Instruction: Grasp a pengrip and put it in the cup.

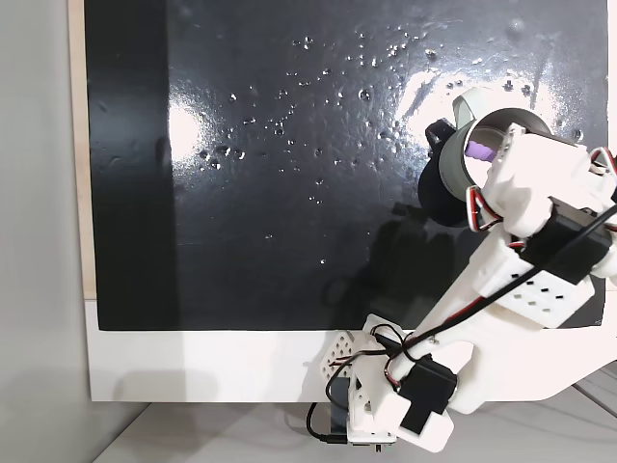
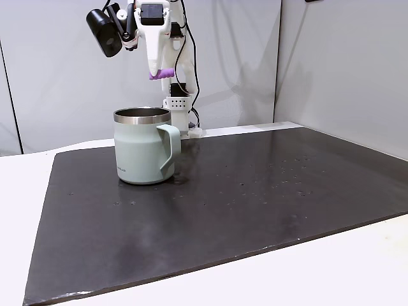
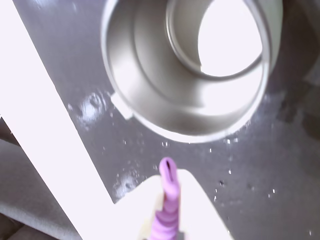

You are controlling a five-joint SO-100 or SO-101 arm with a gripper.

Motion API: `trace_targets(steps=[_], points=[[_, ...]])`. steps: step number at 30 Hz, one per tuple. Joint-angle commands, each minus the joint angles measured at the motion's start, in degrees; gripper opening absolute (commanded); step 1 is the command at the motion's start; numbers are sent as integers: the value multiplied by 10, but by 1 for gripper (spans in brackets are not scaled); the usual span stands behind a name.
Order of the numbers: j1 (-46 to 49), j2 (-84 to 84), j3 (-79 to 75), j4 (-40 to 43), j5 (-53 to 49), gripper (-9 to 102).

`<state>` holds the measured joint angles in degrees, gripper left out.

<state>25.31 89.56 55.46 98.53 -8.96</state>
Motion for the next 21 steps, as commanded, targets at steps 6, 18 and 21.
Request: trace_targets(steps=[6,18,21], points=[[47,-83,-111,-60,-46,0],[54,-112,-126,-31,-41,32],[56,-114,-126,-25,-40,33]])
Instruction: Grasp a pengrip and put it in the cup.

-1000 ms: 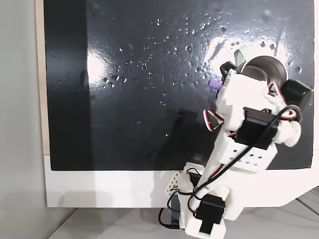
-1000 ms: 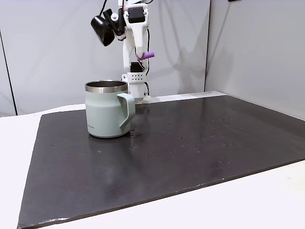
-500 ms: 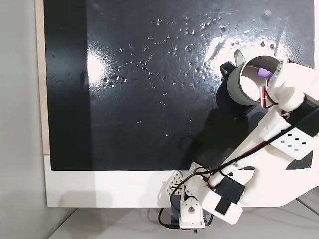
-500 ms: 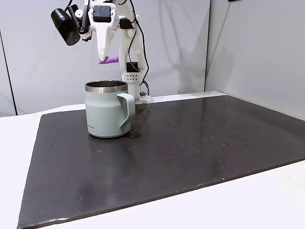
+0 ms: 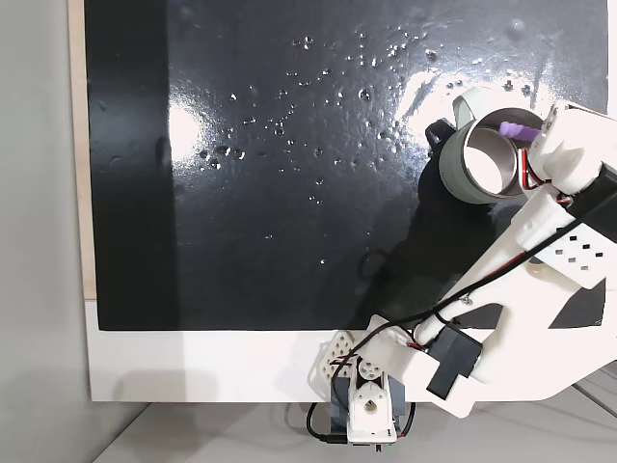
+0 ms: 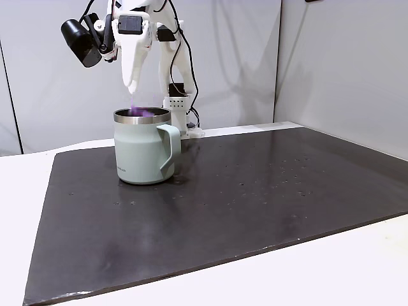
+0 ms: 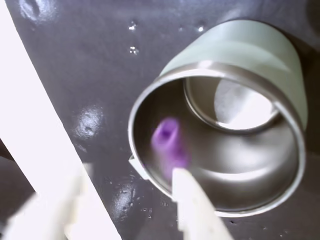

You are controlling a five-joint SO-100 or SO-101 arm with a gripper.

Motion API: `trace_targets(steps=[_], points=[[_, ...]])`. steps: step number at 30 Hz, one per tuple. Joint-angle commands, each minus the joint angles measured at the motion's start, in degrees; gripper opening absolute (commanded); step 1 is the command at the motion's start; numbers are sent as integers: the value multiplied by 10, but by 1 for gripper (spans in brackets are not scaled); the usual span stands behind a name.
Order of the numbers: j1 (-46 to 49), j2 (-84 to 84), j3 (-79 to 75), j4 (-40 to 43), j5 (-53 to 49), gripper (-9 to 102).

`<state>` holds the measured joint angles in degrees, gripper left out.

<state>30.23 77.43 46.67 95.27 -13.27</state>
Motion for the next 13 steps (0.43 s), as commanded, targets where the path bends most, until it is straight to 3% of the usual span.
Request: trace_targets(steps=[1,13], points=[[7,7,-38,7,3,33],[7,7,-43,12,-1,32]])
